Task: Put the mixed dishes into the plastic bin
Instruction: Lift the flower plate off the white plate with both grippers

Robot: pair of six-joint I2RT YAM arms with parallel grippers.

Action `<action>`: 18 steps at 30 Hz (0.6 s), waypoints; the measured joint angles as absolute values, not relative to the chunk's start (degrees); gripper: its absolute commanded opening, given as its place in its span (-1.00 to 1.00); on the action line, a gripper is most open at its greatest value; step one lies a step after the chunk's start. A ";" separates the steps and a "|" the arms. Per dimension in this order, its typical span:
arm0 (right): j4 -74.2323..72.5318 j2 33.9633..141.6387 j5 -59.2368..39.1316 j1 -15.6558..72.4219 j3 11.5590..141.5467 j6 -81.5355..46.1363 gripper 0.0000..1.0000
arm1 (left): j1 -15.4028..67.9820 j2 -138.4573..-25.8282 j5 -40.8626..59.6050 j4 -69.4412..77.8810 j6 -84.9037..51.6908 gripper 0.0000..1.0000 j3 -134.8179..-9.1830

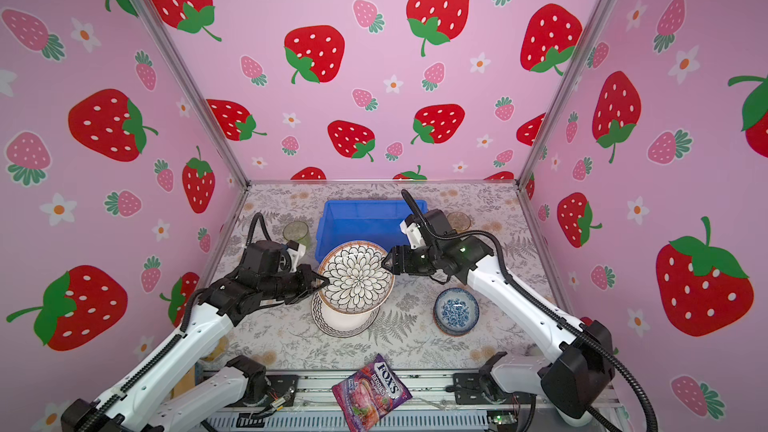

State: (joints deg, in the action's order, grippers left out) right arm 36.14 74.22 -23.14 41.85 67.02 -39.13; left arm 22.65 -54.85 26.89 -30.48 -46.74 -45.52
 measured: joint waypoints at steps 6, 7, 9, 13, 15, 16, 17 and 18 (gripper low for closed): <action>36.51 76.25 -23.22 41.85 67.55 -37.91 0.09 | 24.45 -57.52 25.74 -29.82 -45.10 -1.00 -48.23; 36.58 76.64 -23.16 41.85 67.55 -37.82 -0.01 | 24.91 -57.89 25.43 -29.74 -44.95 -1.00 -48.45; 36.71 77.25 -23.03 41.85 67.53 -37.60 -0.15 | 25.71 -58.48 24.86 -29.76 -44.73 -1.00 -48.64; 37.15 77.78 -22.48 41.82 67.55 -37.21 -0.38 | 27.05 -59.70 24.43 -29.43 -44.86 -1.00 -48.66; 37.52 77.95 -22.20 41.80 67.55 -36.93 -0.42 | 27.42 -60.20 24.05 -28.93 -44.86 -1.00 -48.71; 37.54 78.11 -22.02 41.60 67.55 -36.82 -0.42 | 27.57 -60.49 23.83 -28.51 -44.86 -1.00 -48.71; 37.56 78.26 -21.82 41.47 67.55 -36.73 -0.43 | 27.68 -60.71 23.59 -28.27 -44.86 -1.00 -48.73; 37.60 78.39 -21.47 41.47 67.55 -36.67 -0.46 | 27.83 -60.99 23.42 -28.05 -44.84 -1.00 -48.77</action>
State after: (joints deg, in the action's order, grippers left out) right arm 37.60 78.39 -21.47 41.47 67.55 -36.67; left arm 27.83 -60.99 23.42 -28.05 -44.84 -48.77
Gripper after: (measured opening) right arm 0.287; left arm 0.108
